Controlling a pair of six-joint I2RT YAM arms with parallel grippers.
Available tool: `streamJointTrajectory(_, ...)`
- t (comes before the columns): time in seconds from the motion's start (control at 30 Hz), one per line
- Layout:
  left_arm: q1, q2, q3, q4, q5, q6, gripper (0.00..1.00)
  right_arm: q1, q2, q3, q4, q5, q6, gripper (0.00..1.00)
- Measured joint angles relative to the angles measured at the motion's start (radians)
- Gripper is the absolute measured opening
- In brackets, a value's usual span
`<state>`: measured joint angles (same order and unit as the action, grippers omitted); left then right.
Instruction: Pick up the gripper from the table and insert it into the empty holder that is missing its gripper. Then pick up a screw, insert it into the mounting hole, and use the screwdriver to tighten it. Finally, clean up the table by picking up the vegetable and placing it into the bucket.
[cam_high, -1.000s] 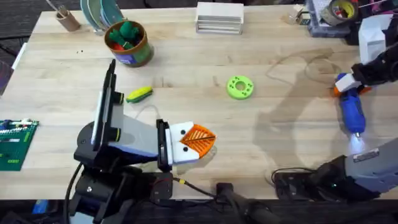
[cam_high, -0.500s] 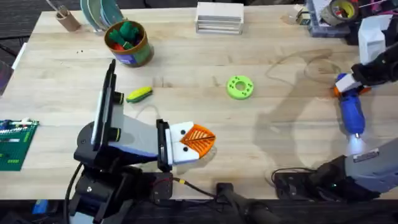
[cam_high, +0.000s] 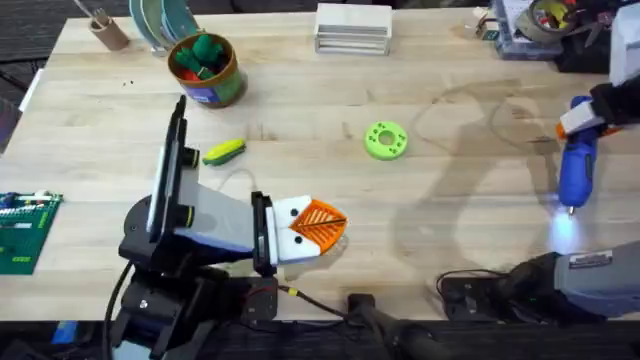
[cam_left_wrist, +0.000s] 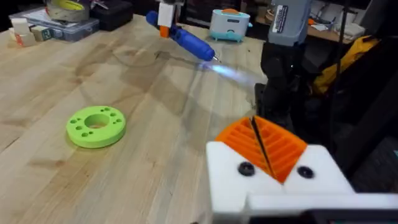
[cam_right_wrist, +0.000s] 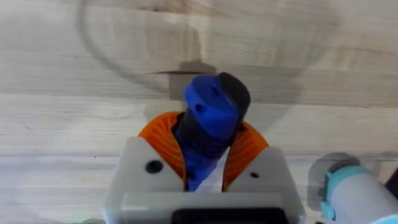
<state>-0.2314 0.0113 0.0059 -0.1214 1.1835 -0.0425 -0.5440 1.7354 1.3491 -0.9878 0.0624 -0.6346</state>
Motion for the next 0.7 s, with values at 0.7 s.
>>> streamJointTrajectory(0.7, 0.0, 0.0, 0.0, 0.0, 0.0, 0.0, 0.009, 0.175, -0.389, -0.004, 0.039, -0.168, 0.154, 0.235)
